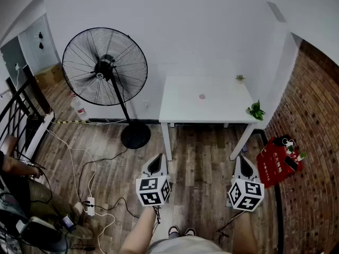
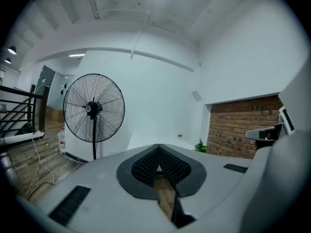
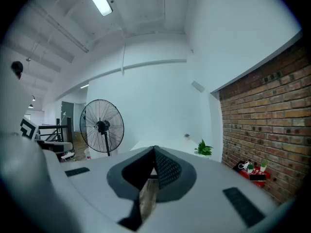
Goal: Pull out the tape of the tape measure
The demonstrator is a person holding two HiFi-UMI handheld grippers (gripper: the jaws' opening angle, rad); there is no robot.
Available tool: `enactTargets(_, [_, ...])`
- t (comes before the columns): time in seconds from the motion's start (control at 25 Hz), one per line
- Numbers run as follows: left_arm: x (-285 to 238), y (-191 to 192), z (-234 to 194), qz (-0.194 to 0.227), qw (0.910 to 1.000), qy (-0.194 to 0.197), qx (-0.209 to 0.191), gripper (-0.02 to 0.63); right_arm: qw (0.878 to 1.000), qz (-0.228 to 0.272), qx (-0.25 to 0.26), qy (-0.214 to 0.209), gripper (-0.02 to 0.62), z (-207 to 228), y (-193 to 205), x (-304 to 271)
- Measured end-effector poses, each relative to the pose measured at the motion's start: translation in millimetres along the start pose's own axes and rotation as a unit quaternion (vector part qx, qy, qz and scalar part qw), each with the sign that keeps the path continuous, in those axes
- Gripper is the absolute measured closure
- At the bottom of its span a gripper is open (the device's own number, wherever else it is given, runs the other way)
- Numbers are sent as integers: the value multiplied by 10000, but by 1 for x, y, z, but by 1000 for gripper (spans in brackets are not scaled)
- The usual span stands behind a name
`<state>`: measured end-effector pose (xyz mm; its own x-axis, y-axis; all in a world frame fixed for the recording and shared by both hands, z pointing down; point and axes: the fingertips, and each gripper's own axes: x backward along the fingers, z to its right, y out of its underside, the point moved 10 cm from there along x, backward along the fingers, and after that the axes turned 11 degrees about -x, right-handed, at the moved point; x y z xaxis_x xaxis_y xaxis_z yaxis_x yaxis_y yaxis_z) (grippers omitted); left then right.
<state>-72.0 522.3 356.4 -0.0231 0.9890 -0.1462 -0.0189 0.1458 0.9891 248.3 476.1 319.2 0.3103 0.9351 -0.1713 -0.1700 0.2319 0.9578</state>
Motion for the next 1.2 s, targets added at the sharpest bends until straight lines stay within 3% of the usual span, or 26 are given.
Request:
enactTargets(0.56, [15, 1, -1, -14, 10000, -39, 5, 595, 9997, -81, -90, -204, 594, -6, 8, 6])
enactTargets(0.88, [18, -6, -1, 45, 9999, 135, -22, 594, 9997, -97, -56, -196, 592, -11, 9, 7])
enactTargets(1.04, [20, -8, -3, 82, 9998, 193, 9, 588, 9997, -81, -73, -204, 514, -15, 10, 9])
enactTargets(1.12, [20, -8, -5, 85, 9998, 206, 7, 516, 9998, -57, -88, -189, 489, -16, 10, 9])
enactTargets(1.2, [18, -8, -7, 80, 9998, 207, 12, 487, 9998, -40, -96, -161, 483, -16, 10, 8])
